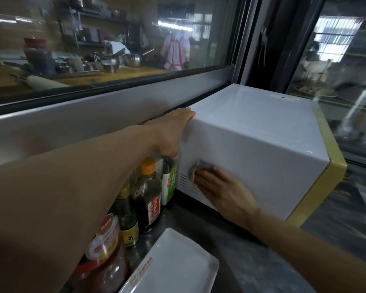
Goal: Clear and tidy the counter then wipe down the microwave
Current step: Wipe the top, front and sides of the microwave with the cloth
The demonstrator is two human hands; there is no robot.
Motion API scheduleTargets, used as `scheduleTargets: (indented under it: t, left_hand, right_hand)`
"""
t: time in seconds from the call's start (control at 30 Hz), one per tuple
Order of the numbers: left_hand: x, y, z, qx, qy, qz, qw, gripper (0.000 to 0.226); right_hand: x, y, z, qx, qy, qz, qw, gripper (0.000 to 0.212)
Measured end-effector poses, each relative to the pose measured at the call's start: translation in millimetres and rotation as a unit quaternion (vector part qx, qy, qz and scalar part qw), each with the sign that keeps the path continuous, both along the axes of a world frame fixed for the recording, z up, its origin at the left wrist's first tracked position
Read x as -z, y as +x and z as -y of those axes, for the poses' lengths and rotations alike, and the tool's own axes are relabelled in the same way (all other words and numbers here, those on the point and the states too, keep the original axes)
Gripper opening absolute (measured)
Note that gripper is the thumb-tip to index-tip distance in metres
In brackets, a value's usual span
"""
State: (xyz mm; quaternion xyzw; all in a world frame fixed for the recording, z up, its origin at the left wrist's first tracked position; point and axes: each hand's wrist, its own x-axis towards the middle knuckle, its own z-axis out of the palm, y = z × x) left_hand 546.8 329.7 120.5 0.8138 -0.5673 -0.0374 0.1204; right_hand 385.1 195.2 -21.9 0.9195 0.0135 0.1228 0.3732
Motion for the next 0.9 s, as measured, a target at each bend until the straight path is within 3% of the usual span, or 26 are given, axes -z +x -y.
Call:
scheduleTargets:
  t: [0.1, 0.2, 0.4, 0.47, 0.6, 0.7, 0.77, 0.83, 0.9]
  left_hand:
    - [3.8, -2.9, -0.1, -0.004, 0.002, 0.015, 1.0, 0.114]
    - [8.9, -5.7, 1.2, -0.009, -0.015, 0.023, 1.0, 0.111]
    - [19.3, -9.1, 6.7, -0.023, -0.048, 0.064, 0.997, 0.104]
    - [19.6, -10.1, 6.4, -0.035, -0.027, 0.076, 0.996, 0.11]
    - [18.2, -27.5, 10.1, -0.043, 0.016, 0.095, 0.994, 0.118]
    - [23.9, -45.0, 19.8, 0.003, -0.017, 0.144, 0.989, 0.118]
    - [30.7, -49.3, 24.5, 0.007, -0.042, 0.139, 0.989, 0.118]
    - [35.5, -46.5, 26.3, 0.0, -0.065, 0.125, 0.99, 0.117]
    - [37.0, -44.9, 26.6, 0.001, -0.074, 0.121, 0.99, 0.118]
  right_hand:
    - [-40.2, 14.2, -2.1, 0.021, 0.007, 0.086, 0.996, 0.054]
    - [-32.7, 24.1, -4.7, 0.04, 0.009, 0.112, 0.993, 0.059]
    - [41.9, 10.3, -8.0, 0.067, -0.038, -0.086, 0.993, 0.052]
    - [43.7, -11.7, -5.6, 0.056, -0.023, -0.11, 0.992, 0.05]
    - [3.5, -41.1, 5.2, 0.012, 0.023, 0.04, 0.999, 0.049]
    - [-31.2, -45.0, 7.0, 0.025, 0.038, 0.146, 0.988, 0.053]
    - [-24.2, -45.1, 8.7, 0.037, 0.042, 0.17, 0.984, 0.055]
    - [7.1, -48.2, 9.6, 0.038, 0.031, 0.12, 0.992, 0.055]
    - [44.7, -56.7, 11.1, 0.045, -0.004, 0.009, 0.999, 0.052]
